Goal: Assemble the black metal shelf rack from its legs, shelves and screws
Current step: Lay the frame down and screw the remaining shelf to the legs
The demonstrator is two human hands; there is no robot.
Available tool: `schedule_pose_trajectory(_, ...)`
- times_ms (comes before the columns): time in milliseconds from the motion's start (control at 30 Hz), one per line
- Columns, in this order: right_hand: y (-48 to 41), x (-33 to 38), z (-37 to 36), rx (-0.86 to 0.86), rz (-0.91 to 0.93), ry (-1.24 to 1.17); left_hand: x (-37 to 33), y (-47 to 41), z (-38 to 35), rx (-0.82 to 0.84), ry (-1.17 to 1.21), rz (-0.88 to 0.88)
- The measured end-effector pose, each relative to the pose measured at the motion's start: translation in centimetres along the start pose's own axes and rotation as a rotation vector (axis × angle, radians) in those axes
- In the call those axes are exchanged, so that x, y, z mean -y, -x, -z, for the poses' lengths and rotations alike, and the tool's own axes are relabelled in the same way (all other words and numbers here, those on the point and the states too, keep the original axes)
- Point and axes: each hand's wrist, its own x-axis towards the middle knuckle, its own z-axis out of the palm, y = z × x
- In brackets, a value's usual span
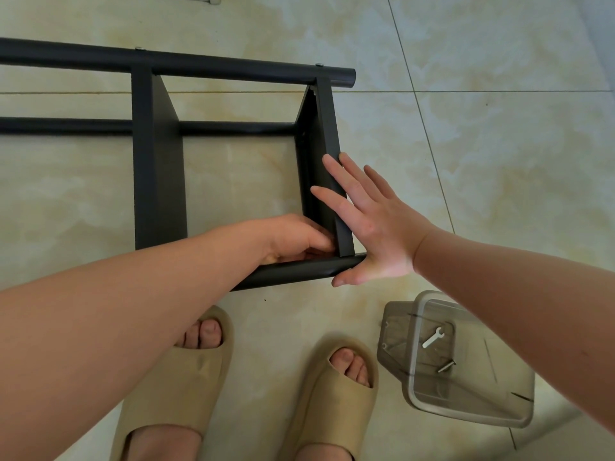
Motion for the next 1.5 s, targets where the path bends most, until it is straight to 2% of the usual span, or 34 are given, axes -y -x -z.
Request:
schedule_pose_trajectory(233,0.0,-0.01,-0.02,0.0,-0.002,0.001,-0.32,0.26,-0.08,0.069,0.084,0.021)
schedule_pose_trajectory(433,0.02,-0.05,-0.1,-0.009,0.004,-0.004,-0.37,0.29,-0.27,-0.016,-0.076,0.01)
schedule_pose_trajectory(800,0.0,-0.1,-0.21,-0.021,0.005,-0.002,-0.3,0.23,-0.04,0.08,0.125,0.028)
schedule_pose_trajectory(967,-0.01,-0.08,-0.23,-0.023,0.008,-0.002,-0.3,0.15,-0.17,-0.001,-0.035,0.014)
schedule_pose_trajectory(1300,-0.01,0.01,0.01,0.001,-0.001,-0.002,-0.23,0.34,0.01,0.08,0.125,0.005)
schedule_pose_trajectory(1500,-0.01,-0.02,-0.01,0.001,0.002,0.0,-0.38,0.47,-0.23,0.04,0.005,0.022)
